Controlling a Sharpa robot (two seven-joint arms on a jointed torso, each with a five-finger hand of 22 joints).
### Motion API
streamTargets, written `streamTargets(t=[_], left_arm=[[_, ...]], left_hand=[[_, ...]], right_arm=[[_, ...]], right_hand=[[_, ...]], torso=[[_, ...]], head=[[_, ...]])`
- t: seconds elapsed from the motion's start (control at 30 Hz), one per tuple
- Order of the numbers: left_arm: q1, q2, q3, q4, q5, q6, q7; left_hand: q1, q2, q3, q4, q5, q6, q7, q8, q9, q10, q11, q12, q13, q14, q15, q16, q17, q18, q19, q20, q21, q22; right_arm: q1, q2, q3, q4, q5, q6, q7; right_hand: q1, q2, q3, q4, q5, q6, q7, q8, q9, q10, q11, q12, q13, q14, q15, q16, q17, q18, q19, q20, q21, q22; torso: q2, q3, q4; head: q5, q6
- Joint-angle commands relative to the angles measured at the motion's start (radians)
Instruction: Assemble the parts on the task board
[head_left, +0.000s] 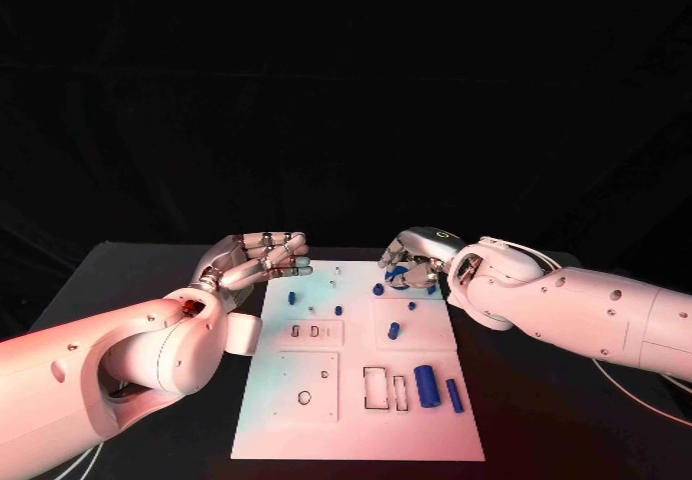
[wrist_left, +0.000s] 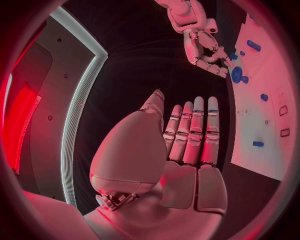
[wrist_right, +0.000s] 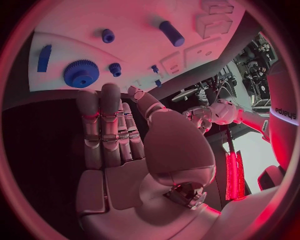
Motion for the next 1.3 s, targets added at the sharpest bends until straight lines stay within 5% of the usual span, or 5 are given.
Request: streamTargets(t=[0.03, 0.3, 0.73, 1.3], left_arm=[[0.007, -0.004, 0.001, 0.014, -0.008, 0.025, -0.003], [0.019, -0.013, 0.002, 0.032, -0.008, 0.025, -0.004], [0.031, -0.02, 0.004, 0.039, -0.008, 0.026, -0.006], [0.038, -0.024, 0.004, 0.039, -0.008, 0.026, -0.011]], left_hand=[[0.009, -0.001, -0.007, -0.001, -0.006, 0.005, 0.001, -0.004, -0.002, 0.003, 0.003, -0.006, -0.001, -0.004, 0.003, -0.007, 0.001, 0.007, 0.008, -0.003, 0.006, 0.001], [0.009, -0.001, -0.009, -0.001, -0.006, 0.004, 0.002, -0.006, -0.002, 0.001, 0.004, -0.009, -0.002, -0.005, 0.003, -0.009, 0.001, 0.006, 0.011, -0.004, 0.007, 0.001], [0.01, -0.001, -0.011, -0.001, -0.006, 0.002, 0.005, -0.01, -0.003, -0.002, 0.006, -0.014, -0.003, -0.008, 0.005, -0.014, 0.001, 0.006, 0.012, -0.005, 0.008, 0.001], [0.01, 0.0, -0.013, -0.001, -0.006, -0.001, 0.008, -0.015, -0.003, -0.006, 0.009, -0.021, -0.004, -0.013, 0.008, -0.02, 0.001, 0.005, 0.014, -0.007, 0.009, 0.0]], right_arm=[[0.001, 0.014, 0.0, -0.01, -0.133, 0.053, -0.065], [0.0, 0.034, 0.0, -0.028, -0.162, 0.081, -0.08], [-0.001, 0.052, 0.0, -0.051, -0.17, 0.118, -0.089], [-0.002, 0.059, 0.0, -0.05, -0.158, 0.131, -0.085]], right_hand=[[-0.004, -0.003, 0.007, 0.011, -0.004, -0.001, -0.003, -0.005, 0.002, -0.012, 0.001, 0.006, 0.006, 0.044, -0.001, 0.122, 0.117, -0.019, 0.031, 0.002, 0.083, 0.111], [0.002, -0.016, 0.022, 0.031, -0.008, -0.009, -0.004, -0.006, 0.003, -0.035, 0.005, 0.016, 0.019, 0.037, 0.003, 0.334, 0.319, -0.05, 0.093, 0.009, 0.239, 0.329], [0.008, -0.021, 0.051, 0.051, -0.007, -0.001, -0.002, -0.004, 0.005, -0.028, 0.006, 0.026, 0.025, 0.05, 0.006, 0.505, 0.488, -0.084, 0.179, 0.013, 0.376, 0.537], [0.004, -0.017, 0.072, 0.07, -0.01, 0.021, -0.001, 0.002, 0.009, -0.006, 0.004, 0.033, 0.026, 0.055, 0.006, 0.57, 0.553, -0.099, 0.217, 0.015, 0.426, 0.618]], torso=[[0.02, -0.0016, 0.006], [0.032, -0.0032, 0.0107], [0.041, -0.0051, 0.0153], [0.043, -0.0065, 0.0176]], head=[[-0.003, 0.002], [-0.005, 0.004], [-0.006, 0.002], [-0.008, -0.003]])
